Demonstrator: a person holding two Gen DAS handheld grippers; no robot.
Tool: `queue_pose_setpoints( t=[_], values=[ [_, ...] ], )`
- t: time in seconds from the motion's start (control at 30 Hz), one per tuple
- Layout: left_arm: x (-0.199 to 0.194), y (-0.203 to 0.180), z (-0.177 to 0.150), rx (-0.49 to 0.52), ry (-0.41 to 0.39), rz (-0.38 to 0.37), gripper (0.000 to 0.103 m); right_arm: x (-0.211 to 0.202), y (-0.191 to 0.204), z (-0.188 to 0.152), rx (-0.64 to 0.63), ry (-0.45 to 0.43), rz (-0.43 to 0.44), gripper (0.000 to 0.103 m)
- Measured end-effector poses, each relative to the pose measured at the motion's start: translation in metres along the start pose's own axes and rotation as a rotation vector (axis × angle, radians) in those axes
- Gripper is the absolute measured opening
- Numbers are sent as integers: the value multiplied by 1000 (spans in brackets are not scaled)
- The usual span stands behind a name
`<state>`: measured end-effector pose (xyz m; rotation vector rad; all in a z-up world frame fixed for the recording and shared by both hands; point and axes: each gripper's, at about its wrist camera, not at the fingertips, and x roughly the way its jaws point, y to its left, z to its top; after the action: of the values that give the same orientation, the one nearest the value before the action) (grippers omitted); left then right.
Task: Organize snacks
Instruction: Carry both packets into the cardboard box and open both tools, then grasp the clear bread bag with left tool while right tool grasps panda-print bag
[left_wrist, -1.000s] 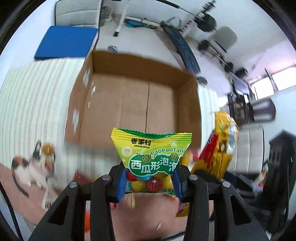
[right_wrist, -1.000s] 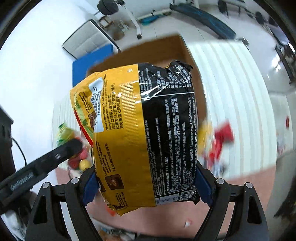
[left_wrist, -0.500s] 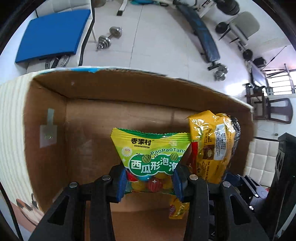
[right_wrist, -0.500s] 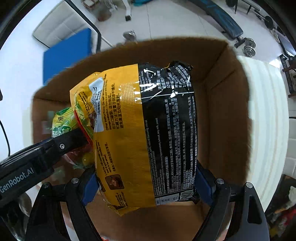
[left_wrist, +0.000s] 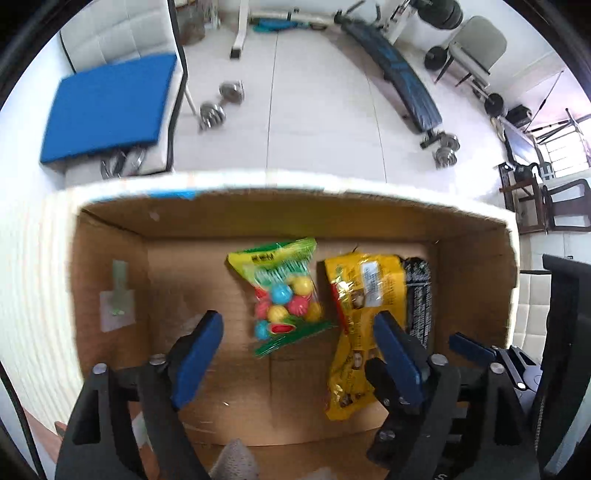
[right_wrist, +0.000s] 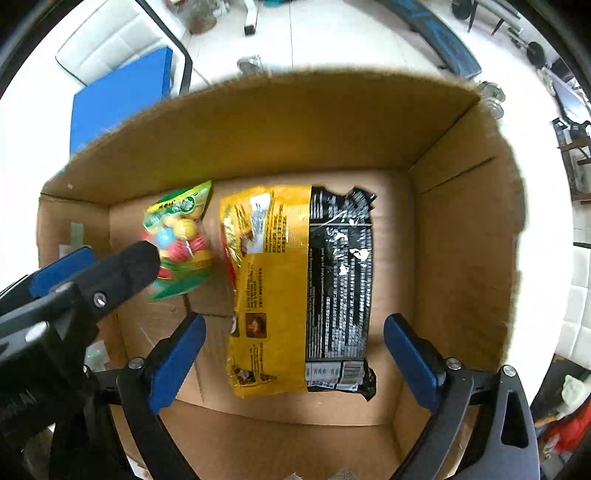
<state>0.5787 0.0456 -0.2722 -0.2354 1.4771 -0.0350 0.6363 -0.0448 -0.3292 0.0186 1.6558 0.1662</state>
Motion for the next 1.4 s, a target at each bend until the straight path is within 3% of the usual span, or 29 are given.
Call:
queue_pose_setpoints(
  t=[0.03,0.27,0.4,0.57,0.67,0.8,0.83,0.93,0.97,1.07,1.13,1.23,1.4],
  values=[
    [-7,1,-2,-3,-15,-1,88,3,-3,12,-4,-8,-4,99],
    [-55,4,-33,9,-100,-30,89,-41,3,-22,-52,-107,-36,100],
    [-82,6,-62,5,-135,-70,89,-63,0,-57,-31,-136,21,100],
    [-105,8,-122,15,-160,-58,89,-76,-18,-116,6,-162,78,100],
    [-96,13,-168,15,-93,-49,89,-72,-34,-160,60,-139,105,100],
    [-42,18,-225,20,87,13,89,-54,-68,-217,144,-71,104,100],
    [-28,24,-235,-10,135,12,89,-48,-74,-226,164,-57,103,100],
    [16,56,-264,-221,260,-107,88,-22,-99,-254,244,-7,117,100],
    [29,71,-273,-334,282,-167,88,-14,-105,-261,269,7,122,100],
    [49,97,-293,-574,296,-305,88,9,-121,-272,327,25,138,100],
    [58,106,-299,-682,291,-369,88,22,-131,-279,365,33,156,100],
    [73,106,-299,-744,303,-387,88,40,-143,-284,415,55,184,100],
    [91,92,-295,-716,343,-298,88,64,-155,-282,445,70,173,100]
  ],
)
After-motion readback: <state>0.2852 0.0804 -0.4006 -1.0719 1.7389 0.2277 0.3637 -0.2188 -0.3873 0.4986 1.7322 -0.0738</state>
